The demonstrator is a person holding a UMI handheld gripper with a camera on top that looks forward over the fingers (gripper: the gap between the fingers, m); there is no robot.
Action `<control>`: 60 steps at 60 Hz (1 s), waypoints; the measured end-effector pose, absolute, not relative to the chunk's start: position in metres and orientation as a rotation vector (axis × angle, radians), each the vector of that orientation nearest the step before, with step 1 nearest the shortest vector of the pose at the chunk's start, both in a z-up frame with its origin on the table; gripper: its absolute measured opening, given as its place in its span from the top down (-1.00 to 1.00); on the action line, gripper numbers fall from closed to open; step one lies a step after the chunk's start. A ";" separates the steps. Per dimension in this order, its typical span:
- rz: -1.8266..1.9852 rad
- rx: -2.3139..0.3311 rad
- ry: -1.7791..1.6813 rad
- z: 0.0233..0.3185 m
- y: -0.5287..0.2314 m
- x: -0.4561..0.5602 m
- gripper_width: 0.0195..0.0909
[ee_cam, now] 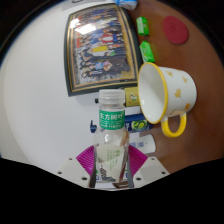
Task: Pour water
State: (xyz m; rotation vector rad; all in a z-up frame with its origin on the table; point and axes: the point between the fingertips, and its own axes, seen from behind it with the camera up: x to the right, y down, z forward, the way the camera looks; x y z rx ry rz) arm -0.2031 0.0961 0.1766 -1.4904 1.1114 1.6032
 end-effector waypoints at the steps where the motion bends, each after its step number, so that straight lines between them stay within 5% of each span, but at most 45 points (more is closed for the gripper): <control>1: 1.624 -1.474 1.138 0.176 0.096 -0.202 0.34; 30: 1.750 -1.414 1.270 0.172 0.094 -0.198 0.34; 60: 0.608 -1.679 0.322 0.245 0.098 -0.048 0.35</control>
